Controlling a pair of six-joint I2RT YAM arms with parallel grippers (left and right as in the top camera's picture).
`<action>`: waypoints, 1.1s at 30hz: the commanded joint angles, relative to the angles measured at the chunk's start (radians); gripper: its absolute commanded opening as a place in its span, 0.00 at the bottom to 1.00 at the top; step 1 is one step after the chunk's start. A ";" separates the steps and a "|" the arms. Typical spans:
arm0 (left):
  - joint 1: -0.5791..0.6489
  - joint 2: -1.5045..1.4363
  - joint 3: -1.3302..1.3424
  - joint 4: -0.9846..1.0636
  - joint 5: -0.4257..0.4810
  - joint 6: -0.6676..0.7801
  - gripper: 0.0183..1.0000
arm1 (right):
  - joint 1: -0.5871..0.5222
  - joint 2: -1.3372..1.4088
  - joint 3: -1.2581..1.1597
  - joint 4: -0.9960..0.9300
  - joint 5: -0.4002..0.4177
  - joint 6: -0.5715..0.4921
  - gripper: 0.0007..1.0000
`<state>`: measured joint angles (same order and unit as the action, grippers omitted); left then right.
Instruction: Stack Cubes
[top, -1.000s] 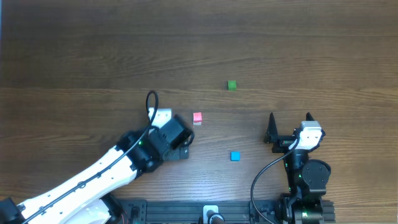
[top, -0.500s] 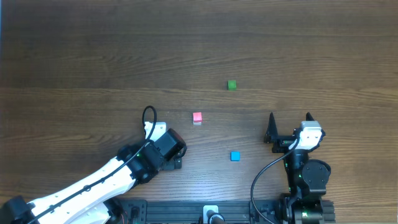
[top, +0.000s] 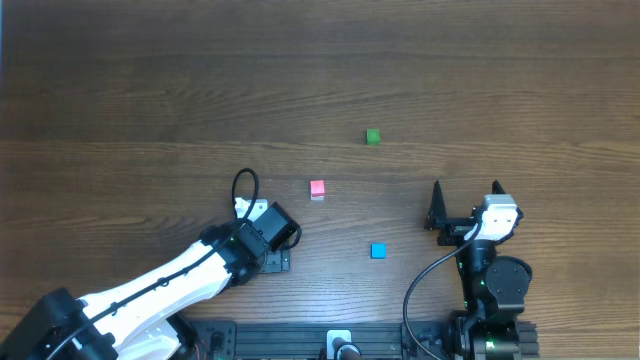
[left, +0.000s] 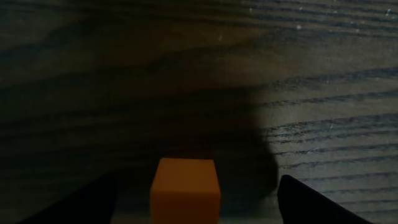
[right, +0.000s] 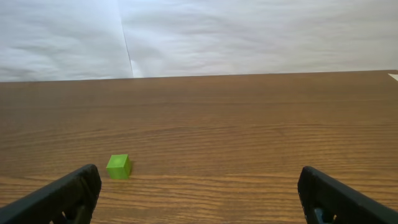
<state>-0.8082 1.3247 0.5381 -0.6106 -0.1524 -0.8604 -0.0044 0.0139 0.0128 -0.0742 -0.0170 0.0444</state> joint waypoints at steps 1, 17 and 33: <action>0.006 0.007 -0.009 0.002 0.025 -0.011 0.73 | -0.005 -0.007 -0.008 0.002 0.003 -0.008 0.99; 0.006 0.007 -0.009 0.002 0.032 -0.011 0.29 | -0.005 -0.007 -0.008 0.002 0.003 -0.008 0.99; 0.006 0.013 0.161 -0.068 0.010 -0.007 0.02 | -0.005 -0.007 -0.008 0.002 0.003 -0.008 0.99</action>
<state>-0.8082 1.3296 0.5926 -0.6582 -0.1230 -0.8680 -0.0044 0.0139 0.0128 -0.0742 -0.0170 0.0441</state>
